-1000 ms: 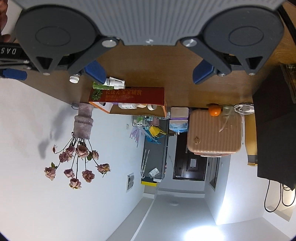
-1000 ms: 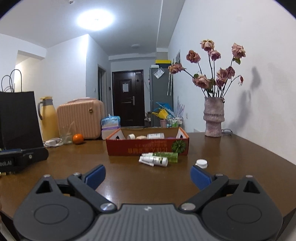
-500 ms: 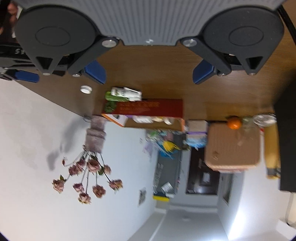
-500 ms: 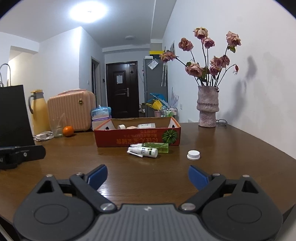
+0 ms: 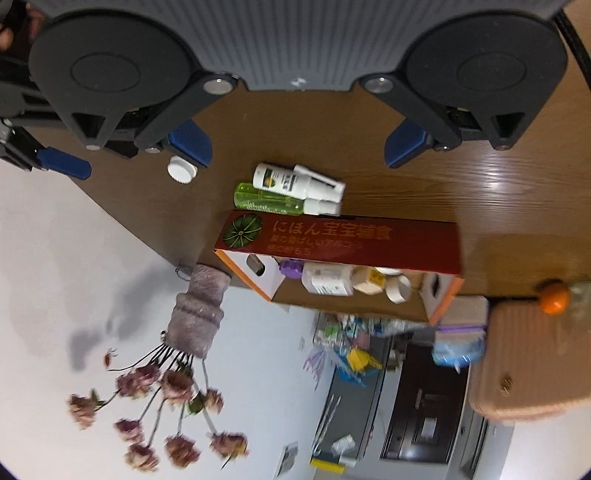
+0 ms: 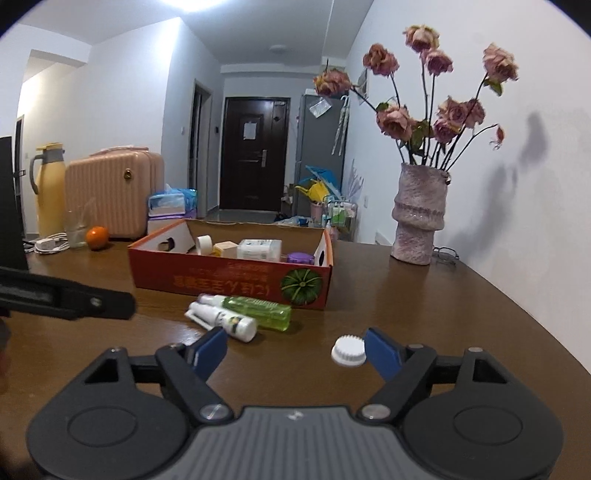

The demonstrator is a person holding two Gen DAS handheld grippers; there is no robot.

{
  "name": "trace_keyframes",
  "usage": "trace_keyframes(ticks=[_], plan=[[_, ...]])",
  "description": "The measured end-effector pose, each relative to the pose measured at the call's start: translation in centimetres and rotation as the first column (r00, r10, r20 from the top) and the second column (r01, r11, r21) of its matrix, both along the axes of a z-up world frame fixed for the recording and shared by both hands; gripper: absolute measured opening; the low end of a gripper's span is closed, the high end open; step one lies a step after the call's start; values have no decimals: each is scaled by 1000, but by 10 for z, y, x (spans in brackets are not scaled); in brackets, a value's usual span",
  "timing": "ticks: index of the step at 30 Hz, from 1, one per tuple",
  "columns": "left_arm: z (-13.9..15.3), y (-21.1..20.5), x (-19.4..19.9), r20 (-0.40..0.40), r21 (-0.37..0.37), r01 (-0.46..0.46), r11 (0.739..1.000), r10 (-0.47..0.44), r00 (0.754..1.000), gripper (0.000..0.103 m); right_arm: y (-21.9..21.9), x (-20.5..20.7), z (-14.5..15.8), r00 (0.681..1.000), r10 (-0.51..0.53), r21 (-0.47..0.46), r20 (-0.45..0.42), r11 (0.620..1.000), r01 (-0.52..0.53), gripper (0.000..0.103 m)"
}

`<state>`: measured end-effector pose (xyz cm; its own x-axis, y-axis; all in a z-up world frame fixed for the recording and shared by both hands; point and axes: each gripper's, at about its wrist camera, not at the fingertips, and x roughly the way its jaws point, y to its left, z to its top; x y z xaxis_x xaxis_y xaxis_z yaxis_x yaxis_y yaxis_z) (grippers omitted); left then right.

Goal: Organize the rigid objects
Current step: 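Move both open grippers toward the spray bottles beside the box, then grasp the white spray bottle with the left gripper while the right grasps the green spray bottle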

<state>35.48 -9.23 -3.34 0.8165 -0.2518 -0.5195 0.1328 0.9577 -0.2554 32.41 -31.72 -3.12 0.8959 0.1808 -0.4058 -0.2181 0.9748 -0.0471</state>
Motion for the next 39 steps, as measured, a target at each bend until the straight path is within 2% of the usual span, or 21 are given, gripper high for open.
trace_keyframes(ticks=[5, 7, 12, 13, 15, 17, 19, 20, 22, 25, 27, 29, 30, 33, 35, 36, 38, 39], plan=[[-19, -15, 73, -147, -100, -11, 995, -4, 989, 97, -9, 54, -2, 999, 24, -72, -28, 997, -26, 75], [-29, -18, 95, -195, -129, -36, 991, 11, 981, 94, -15, 76, -6, 998, 30, -59, -59, 998, -33, 73], [-51, -22, 125, -284, -159, -95, 983, 47, 958, 83, -19, 118, -14, 986, 118, -9, -117, 993, -120, 67], [-53, -24, 128, -274, -160, -95, 983, 49, 960, 82, -19, 127, -15, 983, 136, 5, -124, 991, -137, 67], [-53, -31, 134, -279, -142, -82, 986, 40, 960, 79, -22, 145, -19, 972, 178, 77, -150, 983, -168, 66], [-53, -36, 137, -281, -130, -94, 987, 54, 958, 71, -25, 165, -24, 959, 211, 159, -189, 970, -182, 59], [-53, -37, 138, -273, -100, -108, 989, 77, 959, 55, -22, 182, -29, 946, 243, 202, -216, 959, -200, 56], [-54, -34, 137, -266, -105, -108, 989, 77, 961, 55, -19, 187, -32, 941, 252, 209, -226, 956, -206, 55], [-54, -29, 136, -264, -111, -97, 989, 65, 962, 52, -9, 196, -38, 929, 280, 194, -242, 952, -237, 54], [-49, -21, 132, -250, -57, -93, 994, 76, 965, 48, 9, 204, -49, 910, 319, 169, -263, 944, -282, 51], [-47, -15, 124, -232, -12, -58, 998, 54, 971, 47, 20, 206, -55, 904, 328, 129, -275, 944, -304, 48], [-45, -6, 115, -235, 51, -28, 998, 39, 971, 40, 28, 204, -59, 896, 315, 97, -312, 949, -300, 31], [-45, -1, 111, -246, 71, -12, 997, 29, 969, 35, 32, 200, -60, 892, 314, 71, -324, 949, -308, 29], [-44, 18, 103, -259, 108, 1, 994, 28, 966, 36, 37, 189, -55, 891, 329, 26, -312, 941, -338, 29], [-38, 26, 102, -235, 104, -18, 994, 42, 971, 43, 40, 190, -50, 905, 313, 6, -287, 946, -325, 37], [-35, 24, 103, -225, 99, -7, 995, 29, 974, 51, 42, 194, -49, 911, 306, -2, -277, 948, -319, 41], [-30, 16, 107, -193, 109, 59, 992, -37, 980, 69, 48, 200, -48, 914, 311, 2, -260, 947, -322, 59], [-30, 9, 109, -191, 127, 72, 989, -47, 980, 75, 51, 202, -48, 910, 330, 8, -252, 941, -339, 63]])
